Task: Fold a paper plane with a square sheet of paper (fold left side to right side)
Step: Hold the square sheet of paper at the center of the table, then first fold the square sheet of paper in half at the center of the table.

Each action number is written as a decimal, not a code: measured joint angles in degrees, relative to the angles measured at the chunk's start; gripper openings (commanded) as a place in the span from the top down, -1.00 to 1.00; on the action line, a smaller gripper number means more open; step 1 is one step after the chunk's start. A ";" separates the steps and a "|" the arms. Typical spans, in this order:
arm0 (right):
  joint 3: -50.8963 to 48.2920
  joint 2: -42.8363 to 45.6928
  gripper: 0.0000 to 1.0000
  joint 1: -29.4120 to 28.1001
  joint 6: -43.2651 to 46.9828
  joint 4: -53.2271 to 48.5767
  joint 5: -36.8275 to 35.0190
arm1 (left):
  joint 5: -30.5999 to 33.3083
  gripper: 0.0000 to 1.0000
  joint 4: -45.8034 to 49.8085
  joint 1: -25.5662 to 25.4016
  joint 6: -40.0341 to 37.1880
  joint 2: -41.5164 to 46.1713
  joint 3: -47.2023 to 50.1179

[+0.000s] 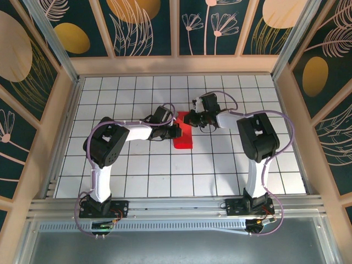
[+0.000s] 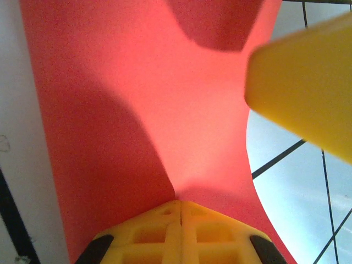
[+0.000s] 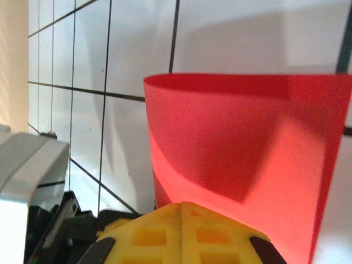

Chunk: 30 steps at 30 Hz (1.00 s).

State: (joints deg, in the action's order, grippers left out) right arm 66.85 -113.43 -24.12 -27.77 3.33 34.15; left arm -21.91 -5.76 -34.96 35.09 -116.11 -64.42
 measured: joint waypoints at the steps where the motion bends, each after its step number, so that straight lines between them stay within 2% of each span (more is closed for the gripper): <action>1: 0.13 -0.46 1.00 -0.04 -0.04 0.39 0.04 | 0.02 1.00 -0.02 0.00 0.00 0.00 0.00; 14: 1.33 -4.90 1.00 -0.04 -0.17 -1.81 -1.46 | -0.02 1.00 -2.38 -0.15 0.09 0.35 1.55; 30: 1.92 -5.25 1.00 0.11 -0.15 -2.91 -1.22 | -0.20 1.00 -7.67 -0.31 0.98 9.70 16.13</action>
State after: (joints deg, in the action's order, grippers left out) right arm 68.77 -118.67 -24.01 -27.92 0.43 32.93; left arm -22.11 -13.43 -35.27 36.07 -106.41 -48.29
